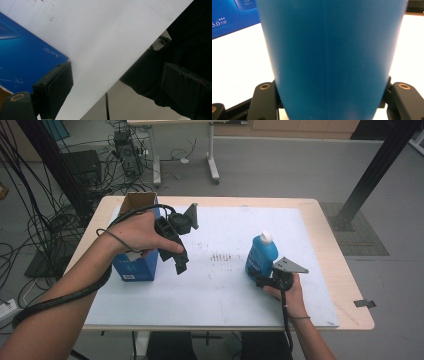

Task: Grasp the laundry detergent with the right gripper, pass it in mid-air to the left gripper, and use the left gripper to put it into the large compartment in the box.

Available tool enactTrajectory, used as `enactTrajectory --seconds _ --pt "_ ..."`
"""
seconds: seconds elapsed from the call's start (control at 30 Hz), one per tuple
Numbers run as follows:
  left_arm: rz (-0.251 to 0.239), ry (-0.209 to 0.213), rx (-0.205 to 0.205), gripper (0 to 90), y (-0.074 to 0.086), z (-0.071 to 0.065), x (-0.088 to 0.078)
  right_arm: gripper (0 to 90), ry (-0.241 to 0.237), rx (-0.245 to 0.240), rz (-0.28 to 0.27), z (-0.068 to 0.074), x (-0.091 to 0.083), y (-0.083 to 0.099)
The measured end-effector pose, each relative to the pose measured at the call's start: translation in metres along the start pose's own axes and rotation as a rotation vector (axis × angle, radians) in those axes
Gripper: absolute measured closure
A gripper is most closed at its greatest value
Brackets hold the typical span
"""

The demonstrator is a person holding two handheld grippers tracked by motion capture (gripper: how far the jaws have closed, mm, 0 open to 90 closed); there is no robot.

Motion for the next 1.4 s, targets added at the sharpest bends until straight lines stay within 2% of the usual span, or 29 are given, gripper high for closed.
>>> enactTrajectory --seconds 1.4 --pt "-0.001 -0.007 0.0 10.7 0.0015 -0.0025 -0.0021 38.1 0.016 -0.008 -0.015 0.0008 -0.0003 0.0003"
Point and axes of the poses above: each handheld gripper's, and its own axes: x roughly forward along the jaws, y roughly out of its underside, z roughly to its left, the point moved 6 cm from there along x, roughly forward along the jaws, and after that the axes turned 6 degrees about z, right-handed, at the moved point
